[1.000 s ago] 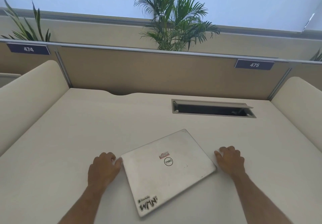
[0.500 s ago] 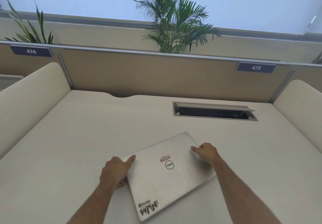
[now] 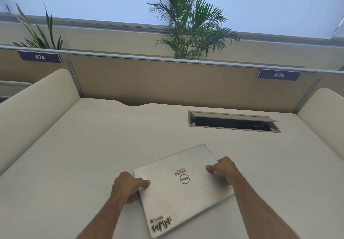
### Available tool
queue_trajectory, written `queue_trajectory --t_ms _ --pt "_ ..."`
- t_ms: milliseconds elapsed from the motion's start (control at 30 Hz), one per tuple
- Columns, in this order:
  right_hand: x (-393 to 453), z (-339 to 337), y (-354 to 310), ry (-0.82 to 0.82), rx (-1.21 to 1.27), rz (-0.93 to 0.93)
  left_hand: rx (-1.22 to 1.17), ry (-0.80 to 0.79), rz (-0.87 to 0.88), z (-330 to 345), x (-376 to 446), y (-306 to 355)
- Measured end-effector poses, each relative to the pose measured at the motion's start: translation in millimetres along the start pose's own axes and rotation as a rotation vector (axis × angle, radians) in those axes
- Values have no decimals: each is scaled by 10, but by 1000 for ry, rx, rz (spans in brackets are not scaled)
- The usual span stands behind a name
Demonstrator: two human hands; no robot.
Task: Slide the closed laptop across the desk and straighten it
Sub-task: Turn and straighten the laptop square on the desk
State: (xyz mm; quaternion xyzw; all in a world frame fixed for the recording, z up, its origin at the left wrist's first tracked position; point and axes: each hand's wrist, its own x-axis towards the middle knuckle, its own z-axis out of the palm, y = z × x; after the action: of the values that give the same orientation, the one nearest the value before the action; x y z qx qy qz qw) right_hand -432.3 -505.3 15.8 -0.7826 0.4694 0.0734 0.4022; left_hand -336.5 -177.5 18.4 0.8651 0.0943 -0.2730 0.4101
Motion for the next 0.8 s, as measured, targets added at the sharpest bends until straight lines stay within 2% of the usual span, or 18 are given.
queue_trajectory --t_ms 233,800 --pt "4 7 89 38 110 39 -28 1 25 41 85 100" --pt "-185 150 232 172 183 87 -64 -29 99 129 256 395"
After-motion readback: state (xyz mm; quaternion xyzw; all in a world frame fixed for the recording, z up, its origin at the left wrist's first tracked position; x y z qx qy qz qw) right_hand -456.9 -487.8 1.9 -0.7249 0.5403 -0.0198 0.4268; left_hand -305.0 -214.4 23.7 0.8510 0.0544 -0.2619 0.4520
